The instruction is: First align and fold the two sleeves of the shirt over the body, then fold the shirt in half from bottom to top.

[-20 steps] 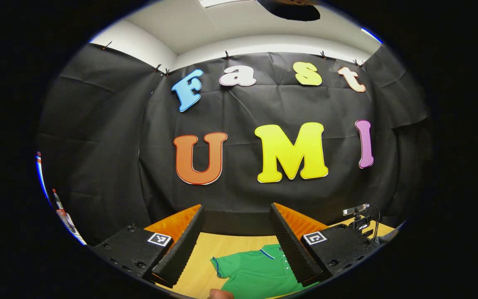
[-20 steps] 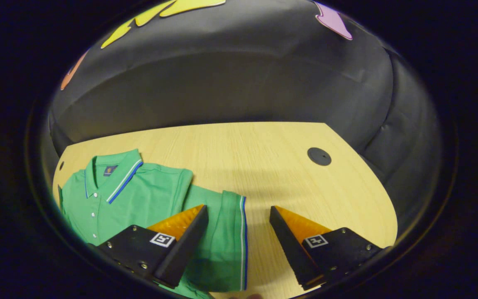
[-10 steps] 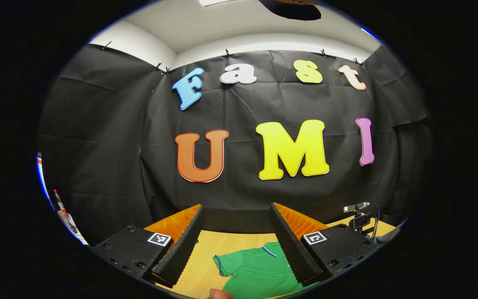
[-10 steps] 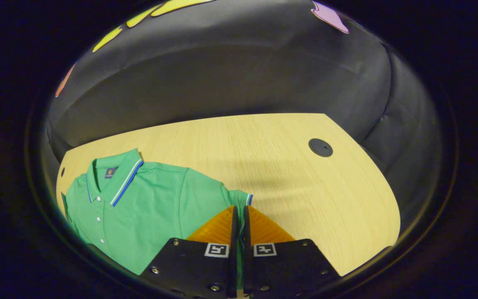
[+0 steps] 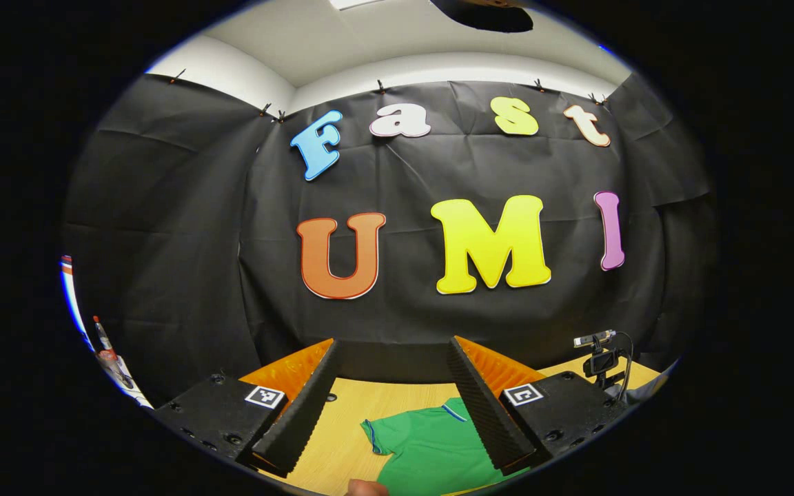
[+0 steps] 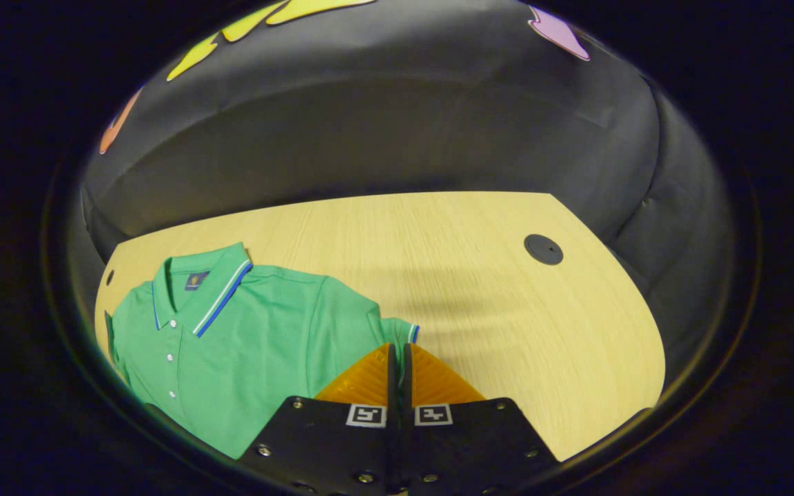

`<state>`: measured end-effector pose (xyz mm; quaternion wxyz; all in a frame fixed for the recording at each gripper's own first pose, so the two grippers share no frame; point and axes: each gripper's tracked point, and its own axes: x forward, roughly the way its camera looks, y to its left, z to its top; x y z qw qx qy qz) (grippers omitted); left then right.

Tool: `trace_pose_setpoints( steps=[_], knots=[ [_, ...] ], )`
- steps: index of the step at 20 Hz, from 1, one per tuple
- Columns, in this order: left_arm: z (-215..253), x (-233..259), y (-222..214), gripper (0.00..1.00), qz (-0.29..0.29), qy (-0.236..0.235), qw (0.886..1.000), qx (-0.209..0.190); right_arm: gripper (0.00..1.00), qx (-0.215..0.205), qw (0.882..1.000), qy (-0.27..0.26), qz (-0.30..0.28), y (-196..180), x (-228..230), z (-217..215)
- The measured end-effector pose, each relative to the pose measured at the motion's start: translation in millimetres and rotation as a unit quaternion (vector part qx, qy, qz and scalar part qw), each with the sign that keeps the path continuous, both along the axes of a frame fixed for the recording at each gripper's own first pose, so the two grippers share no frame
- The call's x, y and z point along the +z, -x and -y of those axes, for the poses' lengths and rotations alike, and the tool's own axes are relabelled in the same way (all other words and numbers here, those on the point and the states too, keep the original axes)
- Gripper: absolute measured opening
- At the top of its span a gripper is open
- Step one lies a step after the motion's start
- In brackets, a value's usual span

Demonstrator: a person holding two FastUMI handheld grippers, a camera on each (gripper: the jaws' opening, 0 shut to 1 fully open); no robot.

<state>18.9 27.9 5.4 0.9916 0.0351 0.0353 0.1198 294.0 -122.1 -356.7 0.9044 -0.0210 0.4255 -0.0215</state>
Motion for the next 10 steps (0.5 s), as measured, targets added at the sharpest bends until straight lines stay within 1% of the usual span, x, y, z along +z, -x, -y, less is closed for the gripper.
trace_pose_setpoints(
  steps=[3, 10],
  knots=[
    [0.2, -0.6, 0.9, 0.99, 0.001, -0.001, 1.000, -0.004, 0.01, 0.009, 1.000, -0.004, 0.007, -0.6, 6.8, -10.4],
    [-6.5, 3.3, 5.2, 0.99, 0.005, -0.002, 1.000, -0.002, 0.01, 0.041, 0.999, -0.023, 0.027, 1.8, 26.6, -55.0]
  ],
)
